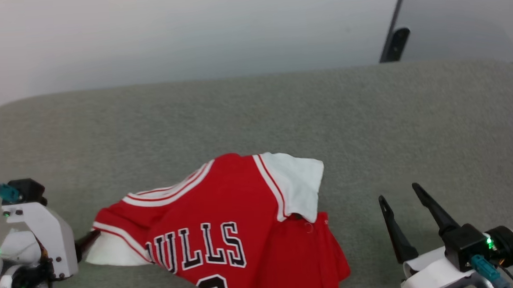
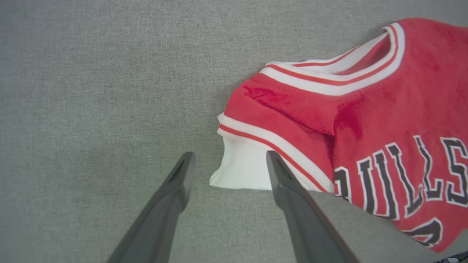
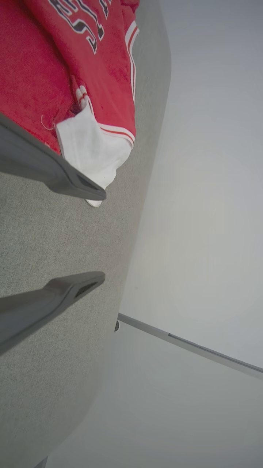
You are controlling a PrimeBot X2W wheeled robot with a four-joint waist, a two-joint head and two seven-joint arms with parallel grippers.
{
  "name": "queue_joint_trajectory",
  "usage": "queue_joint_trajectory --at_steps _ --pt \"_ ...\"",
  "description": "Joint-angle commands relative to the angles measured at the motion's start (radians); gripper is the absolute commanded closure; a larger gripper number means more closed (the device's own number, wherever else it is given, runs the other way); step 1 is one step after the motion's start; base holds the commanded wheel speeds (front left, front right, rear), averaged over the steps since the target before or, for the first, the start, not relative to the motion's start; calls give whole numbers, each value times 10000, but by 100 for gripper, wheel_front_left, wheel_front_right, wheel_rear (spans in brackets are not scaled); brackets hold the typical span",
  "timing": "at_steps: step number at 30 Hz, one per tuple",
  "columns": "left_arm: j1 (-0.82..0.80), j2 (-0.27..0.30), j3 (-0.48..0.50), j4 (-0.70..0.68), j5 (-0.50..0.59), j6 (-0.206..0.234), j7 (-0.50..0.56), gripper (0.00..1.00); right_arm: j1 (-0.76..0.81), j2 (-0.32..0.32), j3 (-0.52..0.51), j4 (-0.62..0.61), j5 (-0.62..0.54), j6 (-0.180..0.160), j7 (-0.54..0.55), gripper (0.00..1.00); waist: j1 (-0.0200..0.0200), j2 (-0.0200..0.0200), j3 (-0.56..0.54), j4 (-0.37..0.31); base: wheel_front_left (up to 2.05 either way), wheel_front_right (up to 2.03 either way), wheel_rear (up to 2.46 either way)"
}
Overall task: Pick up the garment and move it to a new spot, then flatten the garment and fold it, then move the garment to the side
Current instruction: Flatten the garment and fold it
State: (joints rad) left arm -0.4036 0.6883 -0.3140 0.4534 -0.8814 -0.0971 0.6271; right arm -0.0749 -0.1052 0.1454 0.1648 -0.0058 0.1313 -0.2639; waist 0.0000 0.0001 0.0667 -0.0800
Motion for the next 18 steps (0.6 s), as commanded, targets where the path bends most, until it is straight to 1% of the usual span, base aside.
queue_joint_trajectory --at_steps 1,10,16,18 --pt "-150 11 -7 84 -33 7 48 0 -225 23 -17 -58 45 -10 -9 0 0 -1 585 -559 0 0 0" --pt "-641 20 -565 1063 215 26 926 0 -341 53 -101 -155 4 -10 -9 0 0 -1 921 -836 0 0 0" --pt "-680 20 -910 1524 435 41 1211 0 -349 40 -162 -152 -32 -10 -8 0 0 -1 957 -787 0 0 0" --pt "-689 10 -950 1716 450 113 1334 0 -416 34 -99 -113 8 -10 -8 0 0 -1 964 -739 0 0 0"
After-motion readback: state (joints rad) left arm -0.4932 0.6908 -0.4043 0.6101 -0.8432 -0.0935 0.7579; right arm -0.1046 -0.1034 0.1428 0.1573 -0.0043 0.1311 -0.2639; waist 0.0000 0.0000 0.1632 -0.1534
